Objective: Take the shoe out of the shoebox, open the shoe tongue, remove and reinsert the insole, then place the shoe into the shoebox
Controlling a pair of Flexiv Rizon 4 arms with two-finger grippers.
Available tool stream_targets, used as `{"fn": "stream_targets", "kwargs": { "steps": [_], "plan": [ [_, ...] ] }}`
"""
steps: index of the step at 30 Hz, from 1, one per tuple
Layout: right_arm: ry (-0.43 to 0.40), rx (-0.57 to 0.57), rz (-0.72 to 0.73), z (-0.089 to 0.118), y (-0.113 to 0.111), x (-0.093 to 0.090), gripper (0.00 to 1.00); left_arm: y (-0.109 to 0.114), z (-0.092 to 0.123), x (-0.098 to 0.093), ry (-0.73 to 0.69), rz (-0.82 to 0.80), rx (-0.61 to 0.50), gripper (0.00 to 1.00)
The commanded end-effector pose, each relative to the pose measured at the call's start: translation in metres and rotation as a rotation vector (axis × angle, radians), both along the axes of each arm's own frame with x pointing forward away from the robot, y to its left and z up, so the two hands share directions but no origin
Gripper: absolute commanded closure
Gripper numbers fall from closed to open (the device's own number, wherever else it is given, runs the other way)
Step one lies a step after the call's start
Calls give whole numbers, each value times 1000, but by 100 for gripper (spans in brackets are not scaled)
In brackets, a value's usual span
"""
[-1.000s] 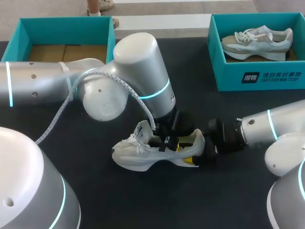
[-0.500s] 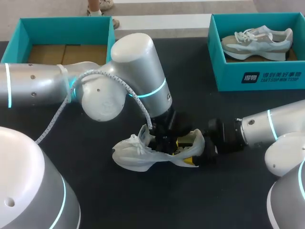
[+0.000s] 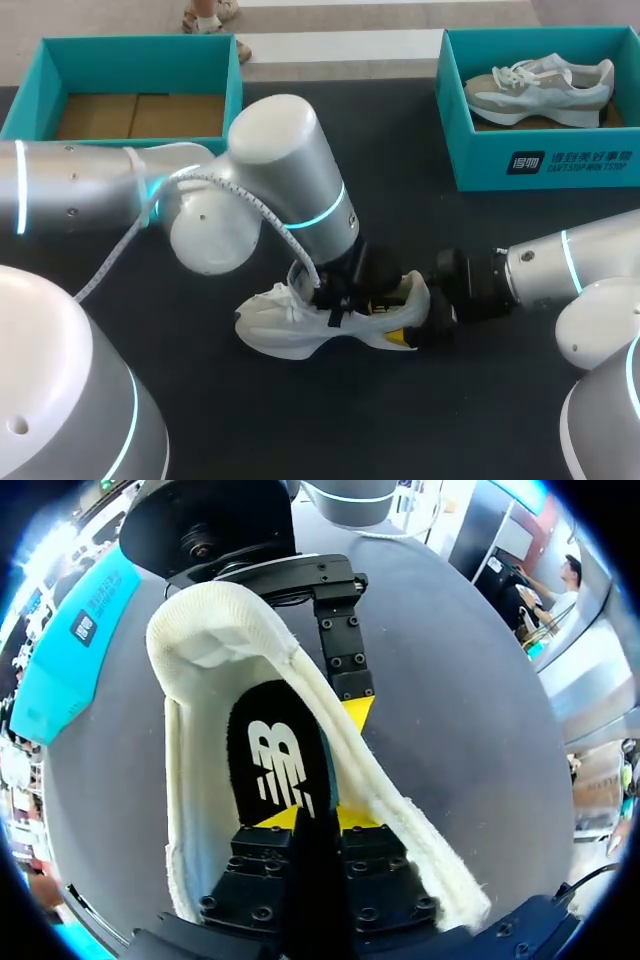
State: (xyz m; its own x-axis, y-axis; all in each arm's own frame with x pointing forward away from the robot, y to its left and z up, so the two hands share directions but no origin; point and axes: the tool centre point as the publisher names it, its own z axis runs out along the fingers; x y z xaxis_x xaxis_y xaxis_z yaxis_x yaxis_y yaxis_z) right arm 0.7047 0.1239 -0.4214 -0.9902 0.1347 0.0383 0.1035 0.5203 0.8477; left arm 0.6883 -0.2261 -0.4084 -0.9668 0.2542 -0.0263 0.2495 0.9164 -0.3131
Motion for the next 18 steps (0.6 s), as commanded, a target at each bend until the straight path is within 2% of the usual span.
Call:
{"fn": "stream_targets", "kwargs": {
  "steps": [1,18],
  "plan": [
    [1,-3,-3,-5,6,0,100,-2,-17,0,-3,10,-6,100],
    [1,-3,-3,-5,6,0,100,20,43,-8,125,8,-54,100]
  ]
}}
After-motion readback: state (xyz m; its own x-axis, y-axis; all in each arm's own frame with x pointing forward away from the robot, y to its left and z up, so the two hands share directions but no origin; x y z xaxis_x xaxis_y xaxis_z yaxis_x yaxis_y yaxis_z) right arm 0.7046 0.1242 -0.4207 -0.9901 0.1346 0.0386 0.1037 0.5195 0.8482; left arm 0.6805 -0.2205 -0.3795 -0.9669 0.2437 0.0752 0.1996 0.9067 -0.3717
